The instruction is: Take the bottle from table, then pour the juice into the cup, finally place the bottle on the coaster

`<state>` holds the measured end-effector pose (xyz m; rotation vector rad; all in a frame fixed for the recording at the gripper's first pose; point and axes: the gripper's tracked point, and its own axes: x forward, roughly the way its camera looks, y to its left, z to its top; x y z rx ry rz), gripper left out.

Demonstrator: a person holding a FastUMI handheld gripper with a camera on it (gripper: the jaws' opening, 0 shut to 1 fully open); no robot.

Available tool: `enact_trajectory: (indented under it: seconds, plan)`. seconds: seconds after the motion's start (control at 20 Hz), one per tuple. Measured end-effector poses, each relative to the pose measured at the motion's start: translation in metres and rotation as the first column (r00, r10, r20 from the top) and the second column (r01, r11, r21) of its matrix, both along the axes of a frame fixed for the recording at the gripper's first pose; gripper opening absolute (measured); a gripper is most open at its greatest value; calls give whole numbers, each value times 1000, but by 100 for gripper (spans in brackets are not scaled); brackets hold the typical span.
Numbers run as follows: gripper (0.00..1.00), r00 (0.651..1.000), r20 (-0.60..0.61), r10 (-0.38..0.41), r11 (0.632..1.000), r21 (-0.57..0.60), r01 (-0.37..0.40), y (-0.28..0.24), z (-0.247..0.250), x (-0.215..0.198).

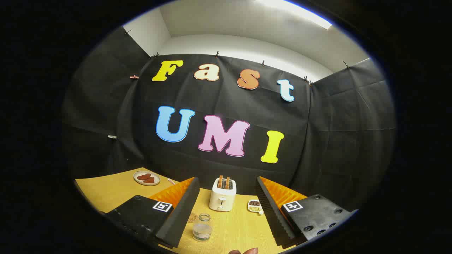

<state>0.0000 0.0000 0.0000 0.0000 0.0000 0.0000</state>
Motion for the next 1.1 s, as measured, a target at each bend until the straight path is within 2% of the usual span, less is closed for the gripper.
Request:
enact_trajectory:
  seconds: [0.6,1.1]
  plan:
    - [97,999,27,21,1000,11,-21,8,5,-3]
    - [97,995,73,69,997,23,-71,25,6,-15]
